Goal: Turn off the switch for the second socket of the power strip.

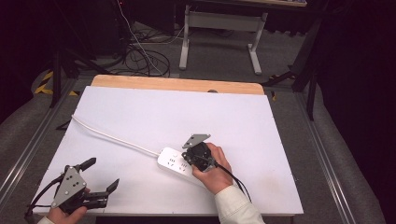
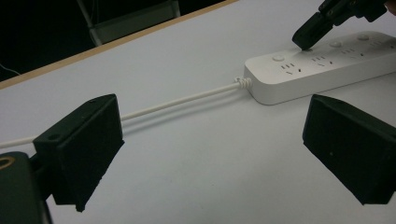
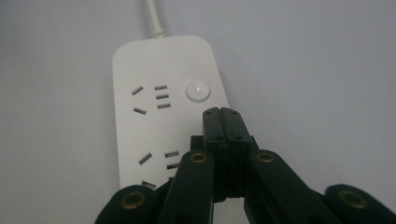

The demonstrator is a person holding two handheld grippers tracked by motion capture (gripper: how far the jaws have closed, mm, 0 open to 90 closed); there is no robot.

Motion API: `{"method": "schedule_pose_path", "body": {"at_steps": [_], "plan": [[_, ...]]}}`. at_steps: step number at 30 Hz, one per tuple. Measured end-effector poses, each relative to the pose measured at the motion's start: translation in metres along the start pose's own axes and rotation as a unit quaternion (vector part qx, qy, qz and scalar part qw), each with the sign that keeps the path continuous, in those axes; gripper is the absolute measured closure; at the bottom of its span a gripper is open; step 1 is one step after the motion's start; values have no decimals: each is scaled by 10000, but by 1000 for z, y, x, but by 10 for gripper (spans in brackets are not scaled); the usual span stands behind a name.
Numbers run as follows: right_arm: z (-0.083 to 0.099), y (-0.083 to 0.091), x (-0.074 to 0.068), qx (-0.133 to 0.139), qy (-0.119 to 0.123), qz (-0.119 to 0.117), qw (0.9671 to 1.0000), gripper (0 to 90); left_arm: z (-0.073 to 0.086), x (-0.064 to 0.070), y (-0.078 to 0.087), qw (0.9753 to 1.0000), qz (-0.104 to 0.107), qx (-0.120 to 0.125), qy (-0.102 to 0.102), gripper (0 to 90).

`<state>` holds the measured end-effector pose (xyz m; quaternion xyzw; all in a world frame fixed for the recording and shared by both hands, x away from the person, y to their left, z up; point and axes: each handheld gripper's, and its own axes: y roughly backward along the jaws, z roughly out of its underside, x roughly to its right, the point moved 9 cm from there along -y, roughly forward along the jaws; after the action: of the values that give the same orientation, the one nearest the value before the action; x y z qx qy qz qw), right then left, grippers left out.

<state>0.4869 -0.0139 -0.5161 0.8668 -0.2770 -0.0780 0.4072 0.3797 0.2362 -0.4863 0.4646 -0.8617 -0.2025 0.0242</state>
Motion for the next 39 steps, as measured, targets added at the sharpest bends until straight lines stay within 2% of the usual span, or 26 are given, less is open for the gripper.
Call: {"method": "schedule_pose_path", "body": {"at_steps": [4, 9, 12, 17, 20, 23, 33, 34, 36, 39], "plan": [[-12, 14, -1, 454, -20, -66, 9989, 900, 0, 0, 0, 10000, 18, 7, 29, 56], [-14, 23, -1, 552, -84, -63, 9984, 900, 0, 0, 0, 10000, 3, 1, -11, 56], [-17, 28, -3, 649, -25, -41, 9979, 900, 0, 0, 0, 10000, 4, -11, -26, 56], [-21, 36, -5, 836, -6, -156, 9964, 900, 0, 0, 0, 10000, -1, -8, -27, 56], [-24, 42, -7, 1006, 10, -247, 9946, 900, 0, 0, 0, 10000, 2, -8, -27, 56], [-29, 50, -7, 1181, 62, -179, 9928, 900, 0, 0, 0, 10000, 0, -7, -29, 56], [-30, 54, -7, 1209, 99, -158, 9925, 900, 0, 1, -1, 10000, 9, 4, 27, 56], [-31, 54, -8, 1223, 63, -210, 9923, 900, 0, 0, -1, 10000, 9, 3, 29, 55], [-33, 55, -8, 1251, 24, -305, 9917, 756, 0, 0, -1, 10000, 4, 3, 32, 55], [-37, 55, -9, 1436, 227, -260, 9890, 592, 0, 1, -1, 10000, 4, -10, 18, 55]]}}
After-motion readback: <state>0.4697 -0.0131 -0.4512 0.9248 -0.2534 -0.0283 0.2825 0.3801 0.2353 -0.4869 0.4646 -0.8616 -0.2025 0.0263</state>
